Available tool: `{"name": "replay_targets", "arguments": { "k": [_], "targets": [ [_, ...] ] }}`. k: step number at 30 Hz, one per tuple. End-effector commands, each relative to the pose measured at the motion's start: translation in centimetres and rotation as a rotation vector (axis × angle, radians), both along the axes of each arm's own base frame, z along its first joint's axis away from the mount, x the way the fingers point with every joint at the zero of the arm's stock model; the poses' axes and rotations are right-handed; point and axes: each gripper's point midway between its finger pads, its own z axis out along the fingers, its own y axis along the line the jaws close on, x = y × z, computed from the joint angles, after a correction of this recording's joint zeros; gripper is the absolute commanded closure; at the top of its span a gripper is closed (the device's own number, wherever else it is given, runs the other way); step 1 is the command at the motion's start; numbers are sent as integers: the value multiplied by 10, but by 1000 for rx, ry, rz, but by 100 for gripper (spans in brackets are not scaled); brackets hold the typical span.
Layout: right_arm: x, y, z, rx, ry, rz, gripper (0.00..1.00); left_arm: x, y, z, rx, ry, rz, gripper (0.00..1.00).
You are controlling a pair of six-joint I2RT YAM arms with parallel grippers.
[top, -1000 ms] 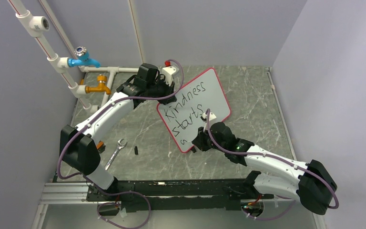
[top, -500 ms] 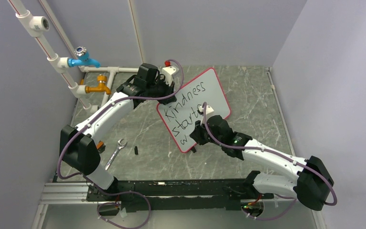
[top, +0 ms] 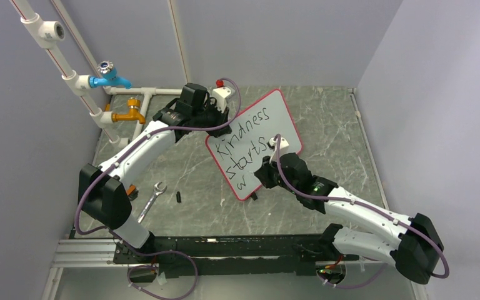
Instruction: Write a sentence on the whiteboard
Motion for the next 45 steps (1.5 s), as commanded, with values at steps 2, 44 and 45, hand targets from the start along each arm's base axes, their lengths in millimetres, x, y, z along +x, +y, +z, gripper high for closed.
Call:
{"name": "replay_targets", "arguments": {
  "k": [2,44,45],
  "targets": [
    [5,-5,-7,2,0,-44,100,-4,31,-52,240,35,6,100],
    [8,6,23,42,-20,-17,100,-5,30,-49,232,33,-2,100],
    [10,8,24,45,-23,-17,100,-5,30,-49,232,32,-3,100]
  ]
}}
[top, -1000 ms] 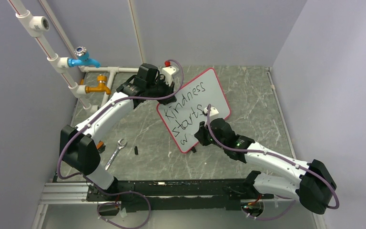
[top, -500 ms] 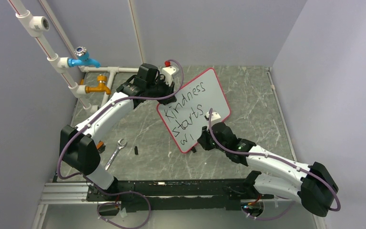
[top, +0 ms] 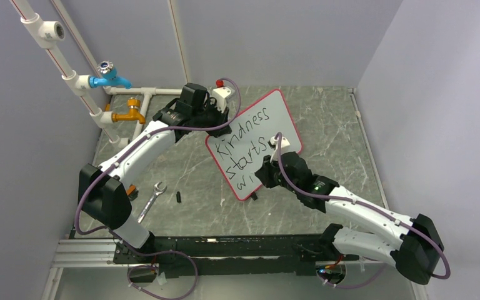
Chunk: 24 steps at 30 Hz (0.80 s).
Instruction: Write a sentence on the whiteboard
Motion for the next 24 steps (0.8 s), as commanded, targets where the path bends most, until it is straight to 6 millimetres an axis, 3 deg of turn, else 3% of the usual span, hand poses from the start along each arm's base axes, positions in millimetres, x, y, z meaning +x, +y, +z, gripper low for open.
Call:
{"name": "replay_targets", "arguments": {
  "k": [1,9,19,24],
  "targets": [
    [16,17,28,52,-67,13,100,-5,30,-48,231,32,-2,100],
    [23,26,20,35,-53,18,100,-5,30,-47,229,30,-3,100],
    [14,8,-9,-14,-6,-23,100,-5,30,-47,229,29,-4,100],
    [13,1,-10,-24,-4,-38,100,-5,30,-47,229,30,-4,100]
  ]
}}
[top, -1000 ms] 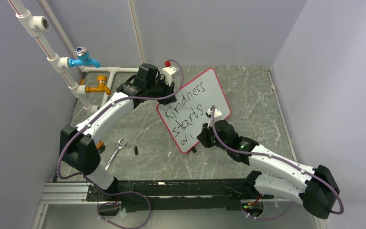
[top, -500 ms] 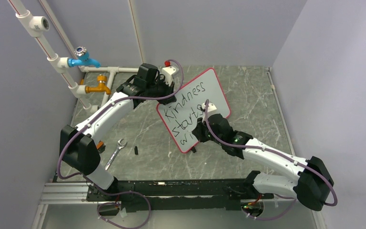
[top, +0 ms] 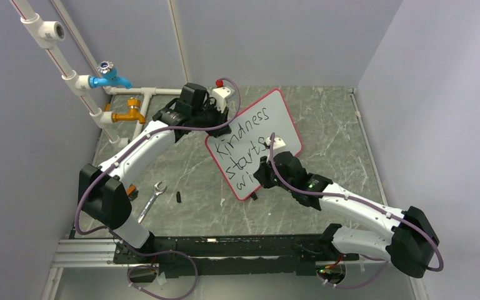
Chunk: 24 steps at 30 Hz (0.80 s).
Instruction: Write a sentence on the whiteboard
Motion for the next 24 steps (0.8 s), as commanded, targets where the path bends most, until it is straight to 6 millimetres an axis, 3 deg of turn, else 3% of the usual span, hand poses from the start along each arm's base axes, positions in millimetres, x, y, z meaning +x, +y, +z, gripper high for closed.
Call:
{"name": "replay_targets", "arguments": {
  "k": [1,10,24],
  "targets": [
    [5,-6,7,7,-25,-36,100,-6,29,-48,229,31,-6,100],
    [7,-13,50,30,-96,-55,100,-5,29,-46,227,28,-5,100],
    [8,-12,29,25,-71,-56,100,-6,30,-43,225,18,-1,100]
  ]
}}
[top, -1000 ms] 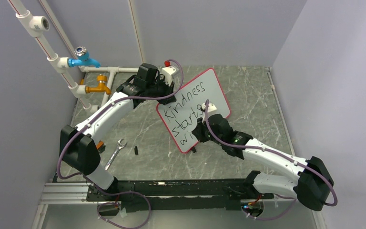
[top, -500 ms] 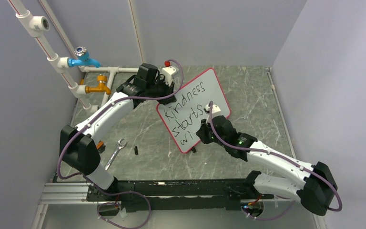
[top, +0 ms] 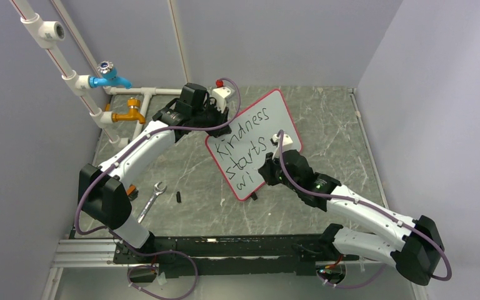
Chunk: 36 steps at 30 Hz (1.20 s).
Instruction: Write a sentence on the whiteboard
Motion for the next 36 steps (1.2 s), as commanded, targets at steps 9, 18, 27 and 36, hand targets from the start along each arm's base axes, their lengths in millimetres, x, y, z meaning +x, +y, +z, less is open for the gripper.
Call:
{"name": "replay_targets", "arguments": {
  "k": [9,18,27,36],
  "targets": [
    [6,12,-6,34,-4,20,100,-7,30,-46,232,24,-4,100],
    [10,12,-21,21,19,18,100,-7,29,-46,230,24,-7,100],
    [18,4,-23,5,17,-18,100,-7,30,-48,234,28,-7,100],
    [29,-4,-12,-8,-12,-58,100,-7,29,-49,235,30,-7,100]
  ]
}}
